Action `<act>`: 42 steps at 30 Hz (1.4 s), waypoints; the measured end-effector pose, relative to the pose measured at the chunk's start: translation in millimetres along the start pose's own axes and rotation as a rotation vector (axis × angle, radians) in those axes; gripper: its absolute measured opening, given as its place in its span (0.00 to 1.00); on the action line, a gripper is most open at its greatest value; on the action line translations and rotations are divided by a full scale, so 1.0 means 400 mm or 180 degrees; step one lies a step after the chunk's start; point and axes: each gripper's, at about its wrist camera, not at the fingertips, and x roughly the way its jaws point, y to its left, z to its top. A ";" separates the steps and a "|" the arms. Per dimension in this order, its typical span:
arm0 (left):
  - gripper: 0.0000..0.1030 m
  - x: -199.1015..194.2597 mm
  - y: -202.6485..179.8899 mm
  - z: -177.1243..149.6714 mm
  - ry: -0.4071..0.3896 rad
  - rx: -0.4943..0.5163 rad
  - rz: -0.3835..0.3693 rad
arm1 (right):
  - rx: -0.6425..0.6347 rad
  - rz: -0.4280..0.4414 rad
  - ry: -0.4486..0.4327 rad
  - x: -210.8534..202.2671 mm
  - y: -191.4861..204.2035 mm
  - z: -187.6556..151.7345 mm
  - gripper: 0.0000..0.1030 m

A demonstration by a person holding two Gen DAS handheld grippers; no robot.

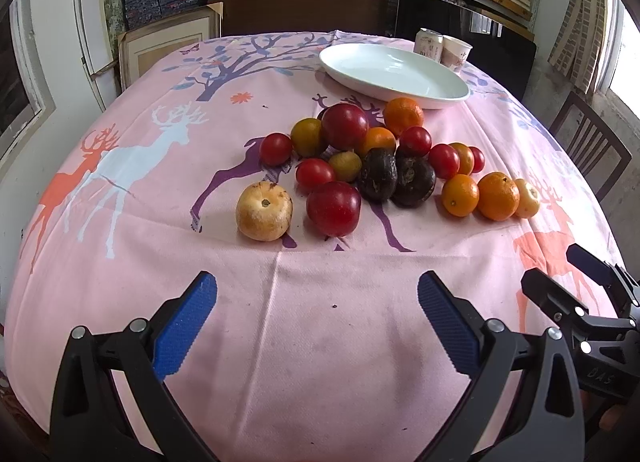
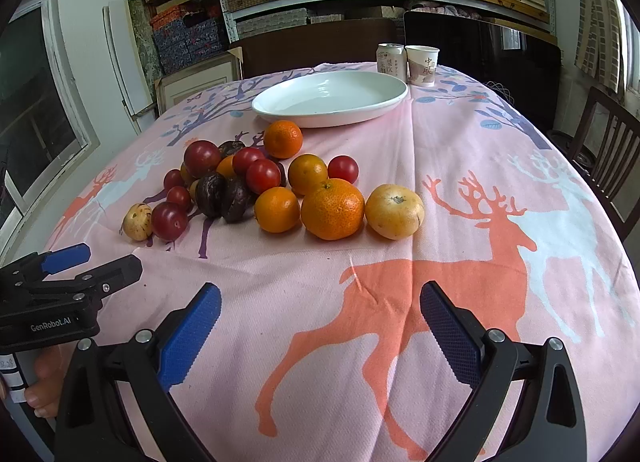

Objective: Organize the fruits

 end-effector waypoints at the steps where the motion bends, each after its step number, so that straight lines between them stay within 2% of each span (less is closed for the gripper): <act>1: 0.96 -0.002 0.000 0.000 -0.0008 0.0002 0.0000 | 0.0000 0.0000 0.0000 0.000 0.000 0.000 0.97; 42: 0.96 -0.024 -0.008 0.002 -0.0038 0.0031 -0.0009 | -0.0009 0.0021 -0.0046 -0.023 0.008 0.004 0.97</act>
